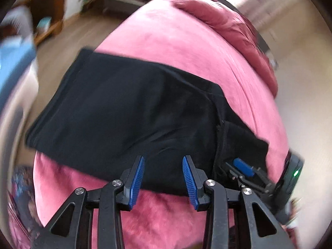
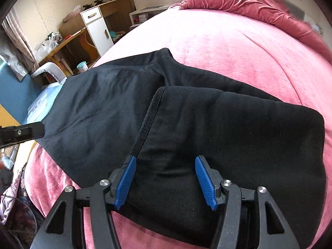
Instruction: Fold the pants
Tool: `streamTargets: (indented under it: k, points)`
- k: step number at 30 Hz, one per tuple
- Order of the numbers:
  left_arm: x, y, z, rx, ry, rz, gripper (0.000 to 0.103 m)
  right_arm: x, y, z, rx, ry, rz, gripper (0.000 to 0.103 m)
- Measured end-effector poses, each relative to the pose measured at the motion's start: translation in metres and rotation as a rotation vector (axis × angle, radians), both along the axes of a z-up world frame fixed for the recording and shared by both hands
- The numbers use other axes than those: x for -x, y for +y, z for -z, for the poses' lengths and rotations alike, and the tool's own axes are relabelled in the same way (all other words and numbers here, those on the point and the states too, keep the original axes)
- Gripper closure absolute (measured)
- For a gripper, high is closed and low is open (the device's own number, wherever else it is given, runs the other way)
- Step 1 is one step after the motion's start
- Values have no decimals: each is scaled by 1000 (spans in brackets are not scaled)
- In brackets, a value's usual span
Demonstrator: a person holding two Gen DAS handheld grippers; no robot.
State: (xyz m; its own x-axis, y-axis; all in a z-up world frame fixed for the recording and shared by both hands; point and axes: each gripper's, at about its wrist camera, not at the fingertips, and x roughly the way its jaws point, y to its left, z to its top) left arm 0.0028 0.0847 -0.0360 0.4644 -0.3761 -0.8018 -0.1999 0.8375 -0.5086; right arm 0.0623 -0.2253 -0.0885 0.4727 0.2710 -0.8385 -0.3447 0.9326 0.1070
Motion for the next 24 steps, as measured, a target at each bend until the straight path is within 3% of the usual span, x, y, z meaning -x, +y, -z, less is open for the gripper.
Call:
streamTargets:
  k: [4,10,16,24]
  points:
    - [21,56,15,168,62,-184,64,2,-3,0,-15,-7,3,43]
    - [46,111,41,310,109,-403,65,7,-7,0,-35,-17,9,42]
    - [51,128,65,370,178,-527,65,9,-10,-1,-45,-19,14,42]
    - [39,137,81,385,193,-588,64,10,-10,-4,-38,-19,15,42]
